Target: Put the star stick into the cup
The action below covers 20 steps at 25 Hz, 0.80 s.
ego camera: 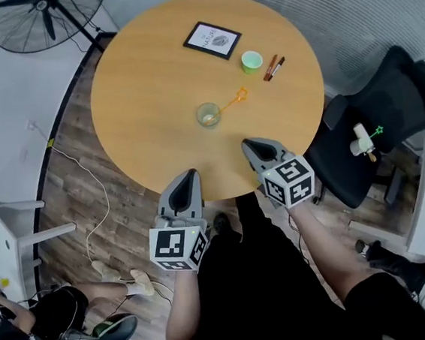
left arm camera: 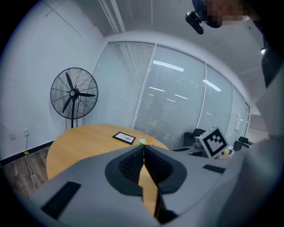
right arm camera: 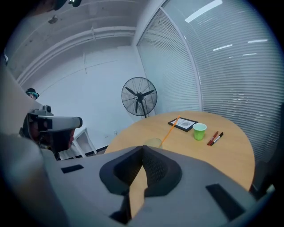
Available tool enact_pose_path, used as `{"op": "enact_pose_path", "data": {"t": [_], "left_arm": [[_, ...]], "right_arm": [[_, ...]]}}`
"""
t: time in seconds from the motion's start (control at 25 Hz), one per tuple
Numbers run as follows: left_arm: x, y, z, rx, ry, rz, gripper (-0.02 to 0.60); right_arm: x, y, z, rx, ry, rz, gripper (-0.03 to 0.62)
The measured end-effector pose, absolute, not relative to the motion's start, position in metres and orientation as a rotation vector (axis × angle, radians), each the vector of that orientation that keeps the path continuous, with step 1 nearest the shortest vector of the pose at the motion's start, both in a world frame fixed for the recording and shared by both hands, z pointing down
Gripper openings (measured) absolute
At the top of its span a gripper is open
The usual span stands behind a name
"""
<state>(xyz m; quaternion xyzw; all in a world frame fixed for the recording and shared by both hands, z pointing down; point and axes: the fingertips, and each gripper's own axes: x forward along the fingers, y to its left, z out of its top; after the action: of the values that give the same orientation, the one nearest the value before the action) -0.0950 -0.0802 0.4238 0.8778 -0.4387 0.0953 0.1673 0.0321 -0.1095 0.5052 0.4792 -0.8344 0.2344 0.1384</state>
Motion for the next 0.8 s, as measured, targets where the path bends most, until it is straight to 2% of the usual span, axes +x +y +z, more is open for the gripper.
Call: {"op": "enact_pose_path", "data": {"t": [0.28,0.8], "left_arm": [[-0.112,-0.040,0.406,2.565,-1.193,0.229,0.000],[-0.088,0.014,0.388,2.667,-1.059,0.225,0.000]], "right_arm": [[0.017,-0.048,0.459,1.489,-2.446,0.657,0.009],[-0.002,0.034,0.384,1.500,-2.570,0.518,0.009]]}}
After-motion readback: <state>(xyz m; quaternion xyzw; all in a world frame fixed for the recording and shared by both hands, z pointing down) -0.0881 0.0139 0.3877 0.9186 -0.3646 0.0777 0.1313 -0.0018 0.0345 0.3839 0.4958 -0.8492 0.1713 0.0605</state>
